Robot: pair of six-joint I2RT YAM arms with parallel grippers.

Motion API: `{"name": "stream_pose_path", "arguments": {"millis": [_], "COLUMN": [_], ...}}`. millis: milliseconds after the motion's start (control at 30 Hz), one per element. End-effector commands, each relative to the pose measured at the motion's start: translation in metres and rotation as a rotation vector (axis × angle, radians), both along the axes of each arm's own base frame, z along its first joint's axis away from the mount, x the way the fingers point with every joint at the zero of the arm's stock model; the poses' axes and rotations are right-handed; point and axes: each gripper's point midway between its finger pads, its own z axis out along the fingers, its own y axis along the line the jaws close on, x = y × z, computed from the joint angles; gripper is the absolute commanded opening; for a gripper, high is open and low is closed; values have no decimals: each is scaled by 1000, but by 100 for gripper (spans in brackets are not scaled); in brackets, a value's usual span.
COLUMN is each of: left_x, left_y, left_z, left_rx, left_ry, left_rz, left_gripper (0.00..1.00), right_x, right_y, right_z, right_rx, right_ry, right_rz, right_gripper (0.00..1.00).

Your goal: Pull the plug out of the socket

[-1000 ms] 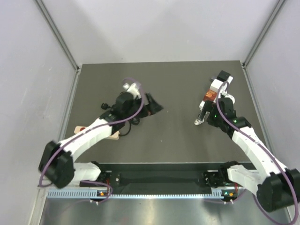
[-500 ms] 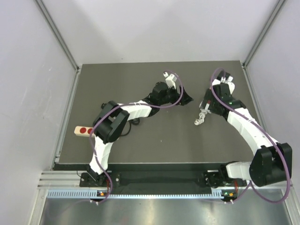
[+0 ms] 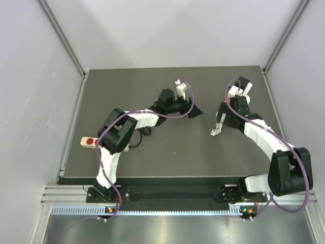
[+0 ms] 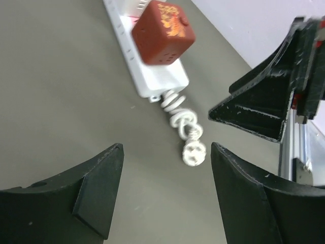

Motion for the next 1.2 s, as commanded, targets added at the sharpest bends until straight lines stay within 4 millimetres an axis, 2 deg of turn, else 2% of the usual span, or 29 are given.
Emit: {"name": "stream_pose_path", "arguments": {"millis": [0, 200, 300, 367, 700, 867, 1167], "left_x": [-5, -1, 4, 6, 7, 11, 16], "left_y": [21, 35, 36, 37, 34, 32, 30], "left_z": [31, 26, 13, 18, 8, 0, -9], "left_rx": [-51, -42, -52, -93, -149, -150, -142], "left_ry": [-118, -144, -119, -100, -50, -33, -37], "left_rz": [-97, -85, -73, -67, -60, -55, -41], "left_gripper": [74, 73, 72, 68, 58, 55, 49], "right_x": [8, 15, 18, 19, 31, 26, 22], "right_y": [9, 12, 12, 11, 17, 8, 1], "right_z": [-8, -16, -19, -25, -31, -41, -59], "right_rx": [27, 23, 22, 24, 11, -38, -68], "right_ry": [-27, -22, -21, -10, -31, 0, 31], "right_rz": [61, 80, 71, 59, 58, 37, 15], "right_gripper": [100, 89, 80, 75, 67, 59, 57]}}
